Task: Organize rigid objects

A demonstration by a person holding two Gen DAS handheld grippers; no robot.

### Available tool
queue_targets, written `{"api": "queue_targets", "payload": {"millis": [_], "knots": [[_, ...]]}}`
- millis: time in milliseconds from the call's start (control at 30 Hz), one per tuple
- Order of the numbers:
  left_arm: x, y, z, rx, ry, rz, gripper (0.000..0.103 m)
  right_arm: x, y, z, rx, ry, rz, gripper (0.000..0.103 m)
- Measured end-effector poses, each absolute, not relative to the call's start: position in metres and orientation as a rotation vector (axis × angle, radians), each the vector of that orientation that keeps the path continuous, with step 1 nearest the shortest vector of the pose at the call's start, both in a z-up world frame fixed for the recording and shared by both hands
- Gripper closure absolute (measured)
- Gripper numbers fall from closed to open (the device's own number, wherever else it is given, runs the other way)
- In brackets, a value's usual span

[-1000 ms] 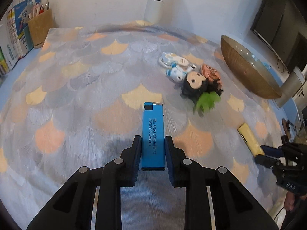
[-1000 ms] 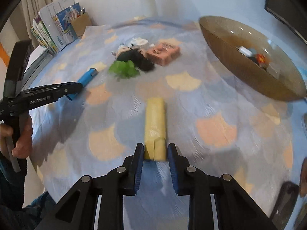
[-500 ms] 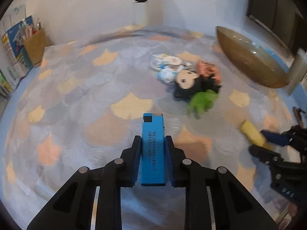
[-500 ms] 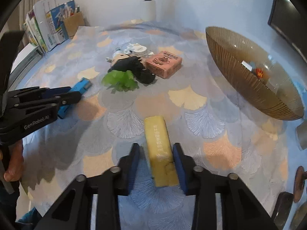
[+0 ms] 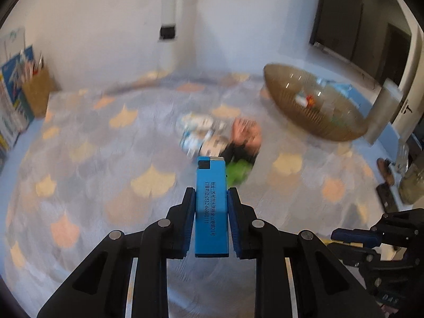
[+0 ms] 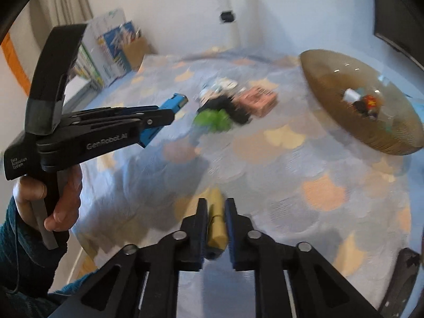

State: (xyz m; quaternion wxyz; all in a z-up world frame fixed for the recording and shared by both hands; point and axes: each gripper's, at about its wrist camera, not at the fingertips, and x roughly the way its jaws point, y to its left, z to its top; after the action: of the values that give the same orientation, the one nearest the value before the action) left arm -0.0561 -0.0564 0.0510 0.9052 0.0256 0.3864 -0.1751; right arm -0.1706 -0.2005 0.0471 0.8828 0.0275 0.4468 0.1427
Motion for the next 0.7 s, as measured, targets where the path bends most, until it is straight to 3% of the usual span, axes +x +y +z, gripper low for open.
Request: {"api": "queue_targets", "payload": {"millis": [200,400,433,500,533,700], "knots": [[-0.044,-0.084,0.095,0.082,0.699,-0.397,0.082,-0.153,-0.241,0.071,0.002,0.910,0.221,0.092],[-0.042,-0.076,0.071,0.046,0.773,-0.401,0.082,-0.151,-0.270,0.034,0.092,1.027,0.206,0.090],[-0.042,-0.075,0.065,0.042,0.789,-0.405,0.082,-0.157,-0.280,0.033,0.130,1.022,0.210,0.084],[-0.043,-0.074,0.058,0.045,0.806,-0.407,0.082,-0.166,-0.290,0.034,0.152,1.043,0.223,0.060],[-0.043,-0.075,0.055,0.047,0.811,-0.409,0.082,-0.173,-0.289,0.035,0.132,1.046,0.220,0.041],[-0.041,-0.081,0.049,0.035,0.820,-0.429,0.082,-0.185,-0.279,0.018,0.220,1.122,0.310,0.038]]}}
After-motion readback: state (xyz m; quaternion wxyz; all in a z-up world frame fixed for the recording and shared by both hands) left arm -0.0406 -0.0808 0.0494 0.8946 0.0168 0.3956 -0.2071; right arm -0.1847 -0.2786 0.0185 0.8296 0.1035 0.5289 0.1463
